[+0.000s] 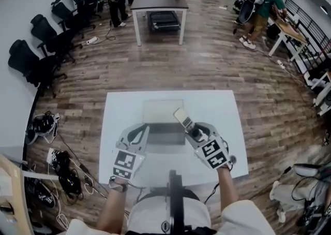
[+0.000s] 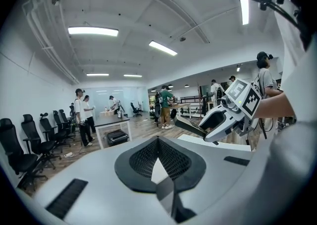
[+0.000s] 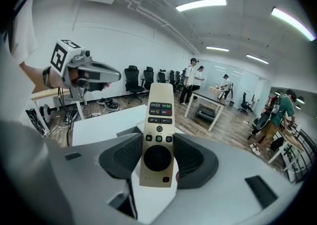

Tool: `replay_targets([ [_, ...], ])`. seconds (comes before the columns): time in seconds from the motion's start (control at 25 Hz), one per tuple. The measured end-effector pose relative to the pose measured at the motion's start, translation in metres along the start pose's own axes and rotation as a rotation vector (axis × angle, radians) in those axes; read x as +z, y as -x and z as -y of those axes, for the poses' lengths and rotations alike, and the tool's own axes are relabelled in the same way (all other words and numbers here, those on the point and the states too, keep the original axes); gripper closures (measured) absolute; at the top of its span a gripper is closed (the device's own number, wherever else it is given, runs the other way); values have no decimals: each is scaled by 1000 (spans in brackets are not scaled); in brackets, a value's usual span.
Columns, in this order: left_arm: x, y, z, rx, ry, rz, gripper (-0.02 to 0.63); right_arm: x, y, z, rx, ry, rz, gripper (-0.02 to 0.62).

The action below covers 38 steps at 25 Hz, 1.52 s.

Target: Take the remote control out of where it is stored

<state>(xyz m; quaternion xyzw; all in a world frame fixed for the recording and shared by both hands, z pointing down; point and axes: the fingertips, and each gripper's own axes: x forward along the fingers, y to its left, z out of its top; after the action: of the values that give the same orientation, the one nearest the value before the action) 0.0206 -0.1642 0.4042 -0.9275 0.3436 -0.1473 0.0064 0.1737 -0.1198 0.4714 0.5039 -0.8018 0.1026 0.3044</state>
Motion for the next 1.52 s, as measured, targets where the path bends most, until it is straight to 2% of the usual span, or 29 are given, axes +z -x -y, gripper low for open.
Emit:
replay_targets([
  [0.56,29,13,1,24,-26,50,618,57,72,15,-38,-51,227,400],
  [0.84,61,21,0,49,-49,123,618,71,96,21,-68,-59,274,400],
  [0.96,66,24,3,37,-56,124,618,77,108,20,-78,-62,247,400],
  [1.12,69,26,7,38,-59,129,618,76,111,21,-71,-68,306,400],
  [1.52,71,25,4,43,-41,135,618,81,112,29,-113,-92,315,400],
])
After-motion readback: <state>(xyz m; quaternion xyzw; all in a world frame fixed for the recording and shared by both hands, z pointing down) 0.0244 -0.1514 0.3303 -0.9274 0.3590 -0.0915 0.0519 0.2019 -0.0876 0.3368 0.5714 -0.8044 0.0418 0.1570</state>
